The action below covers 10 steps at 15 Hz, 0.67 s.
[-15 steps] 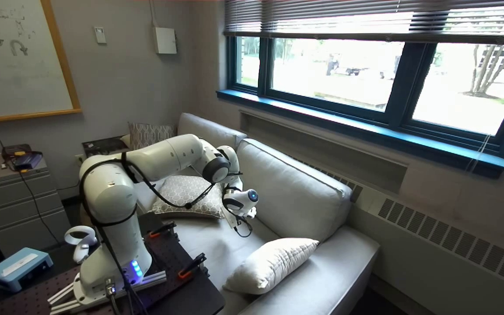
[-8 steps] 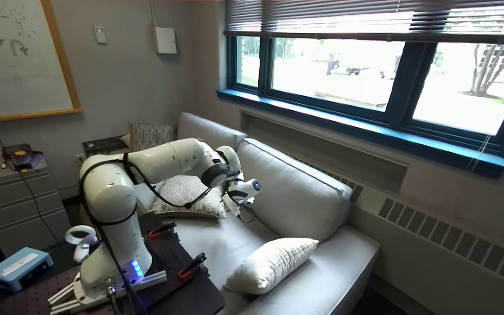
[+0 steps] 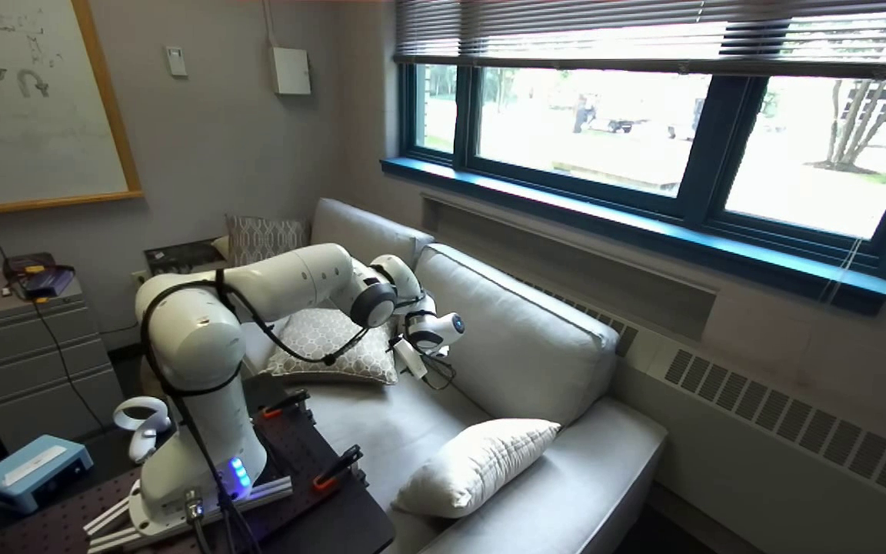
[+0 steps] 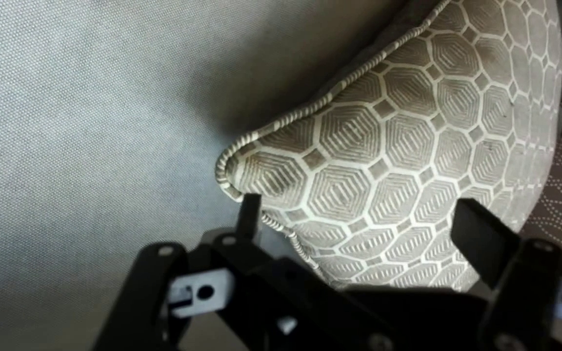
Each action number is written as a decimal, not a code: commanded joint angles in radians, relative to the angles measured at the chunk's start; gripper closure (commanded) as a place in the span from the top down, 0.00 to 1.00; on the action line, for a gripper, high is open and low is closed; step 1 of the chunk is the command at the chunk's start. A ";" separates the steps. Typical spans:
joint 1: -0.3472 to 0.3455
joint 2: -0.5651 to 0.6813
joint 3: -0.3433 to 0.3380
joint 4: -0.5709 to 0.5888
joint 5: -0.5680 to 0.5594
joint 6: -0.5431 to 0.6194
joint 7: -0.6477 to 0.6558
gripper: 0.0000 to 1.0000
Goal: Put the two pillows on the right end of the chair
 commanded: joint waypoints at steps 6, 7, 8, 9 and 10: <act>0.071 0.000 -0.027 -0.008 -0.015 0.026 0.230 1.00; 0.136 0.001 -0.104 0.003 0.084 0.031 0.255 1.00; 0.143 0.001 -0.099 -0.001 0.101 0.051 0.285 1.00; 0.106 0.001 -0.023 -0.021 0.024 0.109 0.341 1.00; 0.114 0.001 -0.016 -0.026 0.026 0.140 0.365 1.00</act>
